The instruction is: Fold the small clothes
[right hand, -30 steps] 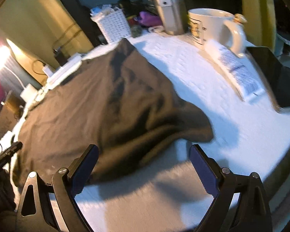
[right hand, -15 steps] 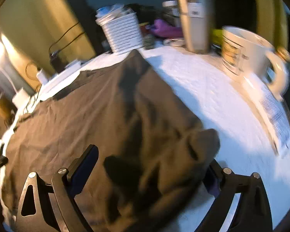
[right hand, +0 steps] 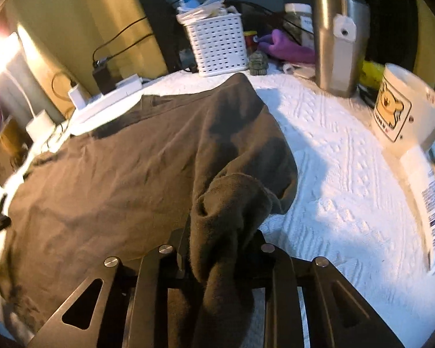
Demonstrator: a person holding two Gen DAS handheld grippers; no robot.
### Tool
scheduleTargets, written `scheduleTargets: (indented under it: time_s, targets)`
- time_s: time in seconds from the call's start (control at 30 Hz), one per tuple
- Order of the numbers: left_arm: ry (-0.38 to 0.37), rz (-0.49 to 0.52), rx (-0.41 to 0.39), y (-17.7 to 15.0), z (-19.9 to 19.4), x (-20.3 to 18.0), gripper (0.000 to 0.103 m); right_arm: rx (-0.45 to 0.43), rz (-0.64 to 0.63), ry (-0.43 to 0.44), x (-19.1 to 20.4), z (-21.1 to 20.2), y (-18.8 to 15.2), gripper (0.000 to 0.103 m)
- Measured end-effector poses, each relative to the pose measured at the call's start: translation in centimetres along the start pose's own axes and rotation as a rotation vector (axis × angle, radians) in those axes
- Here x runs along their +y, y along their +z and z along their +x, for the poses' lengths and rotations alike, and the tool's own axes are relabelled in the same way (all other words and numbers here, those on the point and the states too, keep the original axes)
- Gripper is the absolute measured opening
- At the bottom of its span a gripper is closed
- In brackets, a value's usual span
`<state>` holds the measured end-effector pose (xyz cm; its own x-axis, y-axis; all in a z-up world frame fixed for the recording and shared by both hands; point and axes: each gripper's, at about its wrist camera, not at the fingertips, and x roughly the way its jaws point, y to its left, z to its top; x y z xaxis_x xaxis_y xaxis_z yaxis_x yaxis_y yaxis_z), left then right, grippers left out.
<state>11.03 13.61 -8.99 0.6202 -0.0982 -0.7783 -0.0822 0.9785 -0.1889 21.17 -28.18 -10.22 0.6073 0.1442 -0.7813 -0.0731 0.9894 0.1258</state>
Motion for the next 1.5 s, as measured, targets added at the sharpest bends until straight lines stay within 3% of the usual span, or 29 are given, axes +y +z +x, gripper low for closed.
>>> scheduleTargets:
  time_s: [0.13, 0.43, 0.63, 0.83, 1.07, 1.27, 1.5]
  targets:
    - [0.001, 0.001, -0.013, 0.1, -0.7, 0.1, 0.064, -0.006, 0.030, 0.007, -0.8, -0.2, 0.2, 0.022]
    - [-0.009, -0.007, -0.030, -0.5, -1.5, -0.4, 0.064, -0.050, 0.069, -0.090, -4.7, -2.5, 1.2, 0.021]
    - [-0.026, -0.026, -0.050, -1.2, -2.3, -0.4, 0.064, -0.102, -0.005, -0.093, -2.5, -4.4, 3.1, 0.021]
    - [-0.033, -0.038, -0.071, -2.0, -3.2, 0.7, 0.064, -0.180, -0.127, -0.069, 2.3, -6.8, 5.2, 0.021]
    - [-0.054, -0.067, -0.098, -3.1, -4.2, 2.3, 0.064, -0.212, -0.327, 0.021, 11.9, -7.8, 5.8, 0.021]
    - [-0.076, -0.043, -0.103, -4.1, -4.4, 2.7, 0.064, -0.144, -0.485, 0.126, 20.0, -5.9, 3.3, 0.021]
    - [-0.090, -0.054, -0.117, -5.0, -5.0, 3.9, 0.064, -0.039, -0.608, 0.177, 26.3, -3.4, -1.3, 0.021]
